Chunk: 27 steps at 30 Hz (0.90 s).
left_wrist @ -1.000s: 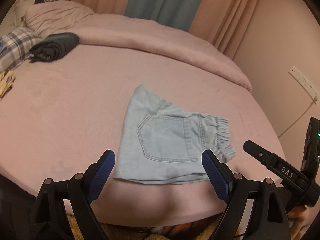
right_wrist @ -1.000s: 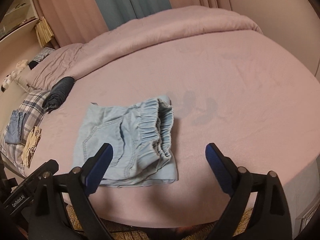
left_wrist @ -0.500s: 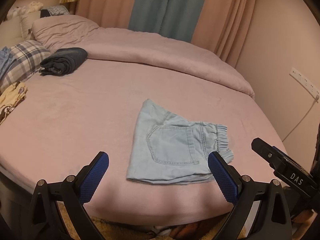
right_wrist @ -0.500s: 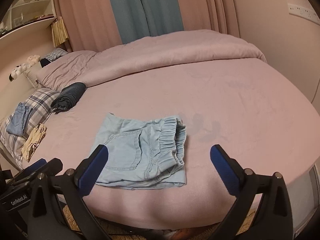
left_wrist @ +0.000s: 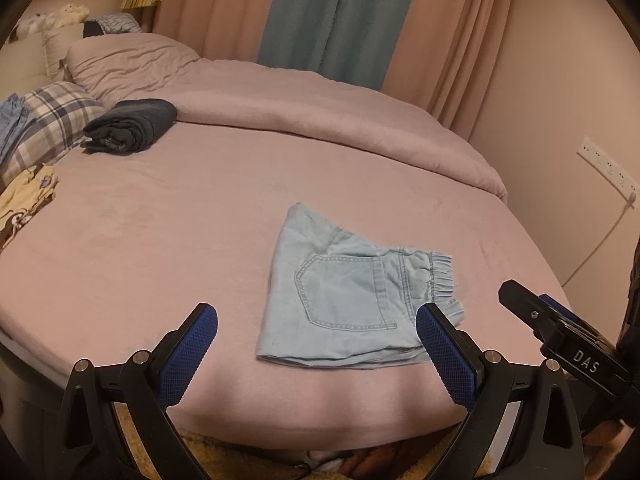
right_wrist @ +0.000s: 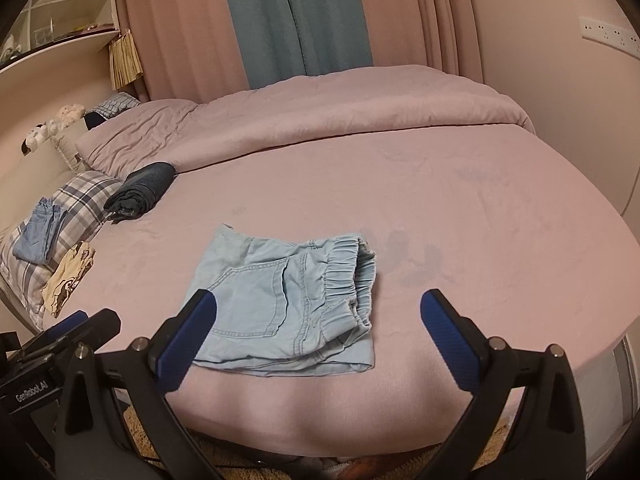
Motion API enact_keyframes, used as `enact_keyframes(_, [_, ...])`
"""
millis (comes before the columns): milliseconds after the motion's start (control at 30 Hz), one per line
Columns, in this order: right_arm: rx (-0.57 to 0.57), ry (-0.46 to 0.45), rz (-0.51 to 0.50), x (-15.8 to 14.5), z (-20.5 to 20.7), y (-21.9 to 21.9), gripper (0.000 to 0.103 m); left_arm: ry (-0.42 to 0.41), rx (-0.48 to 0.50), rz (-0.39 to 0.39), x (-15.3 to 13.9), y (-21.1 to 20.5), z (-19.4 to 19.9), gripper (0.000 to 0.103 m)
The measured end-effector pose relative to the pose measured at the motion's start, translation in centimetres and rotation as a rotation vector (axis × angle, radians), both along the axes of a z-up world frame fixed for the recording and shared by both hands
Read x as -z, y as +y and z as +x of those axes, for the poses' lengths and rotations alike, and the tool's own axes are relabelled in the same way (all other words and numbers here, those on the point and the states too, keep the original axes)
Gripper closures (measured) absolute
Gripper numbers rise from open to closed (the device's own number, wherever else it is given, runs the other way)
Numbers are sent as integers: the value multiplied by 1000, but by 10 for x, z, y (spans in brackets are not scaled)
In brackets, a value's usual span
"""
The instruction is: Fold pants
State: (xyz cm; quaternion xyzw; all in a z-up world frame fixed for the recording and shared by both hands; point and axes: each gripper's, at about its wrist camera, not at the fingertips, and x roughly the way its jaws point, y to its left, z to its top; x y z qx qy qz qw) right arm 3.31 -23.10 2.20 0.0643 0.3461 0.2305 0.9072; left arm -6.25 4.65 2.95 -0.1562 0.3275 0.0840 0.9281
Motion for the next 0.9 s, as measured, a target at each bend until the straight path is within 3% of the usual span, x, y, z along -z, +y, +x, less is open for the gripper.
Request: enact_keyframes(900, [-4,1,-13,-1,-4,4,0,21,2,15,2,-13,-3,4])
